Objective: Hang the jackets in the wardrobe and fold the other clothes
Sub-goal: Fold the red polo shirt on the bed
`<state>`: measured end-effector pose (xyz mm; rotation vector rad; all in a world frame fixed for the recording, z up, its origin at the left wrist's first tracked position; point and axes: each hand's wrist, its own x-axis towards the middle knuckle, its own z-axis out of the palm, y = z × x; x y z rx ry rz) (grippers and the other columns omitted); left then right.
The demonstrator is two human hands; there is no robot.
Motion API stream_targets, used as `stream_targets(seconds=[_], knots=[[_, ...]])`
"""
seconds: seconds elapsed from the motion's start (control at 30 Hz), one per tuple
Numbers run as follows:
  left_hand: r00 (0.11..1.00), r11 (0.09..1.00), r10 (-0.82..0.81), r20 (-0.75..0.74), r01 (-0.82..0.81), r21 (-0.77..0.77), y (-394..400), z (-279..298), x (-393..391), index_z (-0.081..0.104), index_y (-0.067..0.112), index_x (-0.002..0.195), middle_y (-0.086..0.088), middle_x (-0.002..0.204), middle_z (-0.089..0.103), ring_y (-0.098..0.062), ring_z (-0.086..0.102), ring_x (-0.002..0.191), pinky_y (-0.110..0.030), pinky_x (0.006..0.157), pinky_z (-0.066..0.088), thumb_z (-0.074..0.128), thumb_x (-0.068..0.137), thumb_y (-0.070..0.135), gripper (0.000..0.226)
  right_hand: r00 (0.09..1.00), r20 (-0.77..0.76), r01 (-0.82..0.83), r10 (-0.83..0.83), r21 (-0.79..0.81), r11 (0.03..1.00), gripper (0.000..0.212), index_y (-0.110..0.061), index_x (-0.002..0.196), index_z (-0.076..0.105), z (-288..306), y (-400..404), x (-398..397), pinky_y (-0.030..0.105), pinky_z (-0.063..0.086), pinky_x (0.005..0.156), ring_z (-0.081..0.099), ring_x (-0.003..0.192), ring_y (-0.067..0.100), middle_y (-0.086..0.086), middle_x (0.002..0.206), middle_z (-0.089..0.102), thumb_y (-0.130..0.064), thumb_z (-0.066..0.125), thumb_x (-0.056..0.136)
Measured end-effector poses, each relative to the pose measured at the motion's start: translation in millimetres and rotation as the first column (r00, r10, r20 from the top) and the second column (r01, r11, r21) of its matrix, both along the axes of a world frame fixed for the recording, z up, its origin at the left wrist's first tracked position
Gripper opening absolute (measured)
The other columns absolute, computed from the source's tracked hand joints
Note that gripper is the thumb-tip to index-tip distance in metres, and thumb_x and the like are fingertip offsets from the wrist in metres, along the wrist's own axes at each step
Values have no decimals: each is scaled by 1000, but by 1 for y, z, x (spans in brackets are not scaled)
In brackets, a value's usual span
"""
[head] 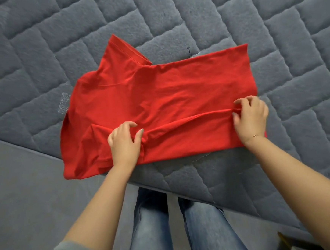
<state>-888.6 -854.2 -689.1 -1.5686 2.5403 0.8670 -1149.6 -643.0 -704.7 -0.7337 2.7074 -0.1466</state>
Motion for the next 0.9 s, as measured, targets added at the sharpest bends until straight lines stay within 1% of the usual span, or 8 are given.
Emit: stream_targets(seconds=[0.07,0.2,0.27,0.37,0.47,0.57,0.77,0.9], knots=[[970,967,240,-47,-243,-76,-11,12,21,62,14,107,-5,110,62,-27,53,110,-41,96,34,66,89,25,21,996,49,77,-70,-170,982,31,-12,108,64,12,-16,47,45,36,96,52,108,34,13,112,58,-8,66,78],[812,810,584,12,-584,64,-36,12,66,56,3,116,-18,116,59,-33,53,112,-39,98,39,72,85,21,39,825,558,320,-94,-323,891,15,-10,91,69,18,-57,143,40,48,87,63,91,27,9,94,68,0,64,81],[761,742,636,126,-649,168,-46,3,82,54,2,121,-21,122,55,-32,48,118,-36,103,35,73,85,28,48,672,729,402,-131,-211,891,12,-8,97,71,10,-83,184,37,50,88,64,91,23,8,94,71,-9,68,85],[846,804,480,234,-531,269,-57,-12,93,62,6,113,-18,121,57,-33,49,118,-35,105,35,69,87,35,39,515,838,437,-182,-74,896,26,-9,103,66,-2,-121,227,34,48,87,61,91,19,4,97,67,-28,71,87],[926,819,371,70,-362,446,-64,-14,98,61,8,89,-6,88,62,-26,58,90,-29,82,43,65,92,24,17,549,802,507,-235,-95,857,26,-12,78,51,-11,-147,246,34,41,72,53,80,22,5,80,59,-26,72,86],[953,864,302,4,-275,421,-62,-9,108,52,11,84,4,63,50,-19,47,67,-27,59,31,61,95,19,16,648,692,565,-318,-156,810,28,-15,73,49,-13,-149,249,30,32,63,47,69,19,-4,64,49,-25,72,85],[937,851,343,64,-339,402,-41,-14,136,54,3,92,-10,69,58,-38,59,76,-38,65,37,57,97,19,17,743,600,446,-295,-116,888,32,-23,68,46,-15,-129,258,29,31,57,43,63,16,-8,62,45,-29,72,86],[939,874,340,-53,-294,388,-56,-6,130,59,3,95,-9,81,63,-28,60,79,-41,77,47,62,94,18,15,753,591,419,-291,-90,903,21,-16,81,57,-16,-131,255,32,41,69,51,75,19,1,80,57,-28,73,85]])
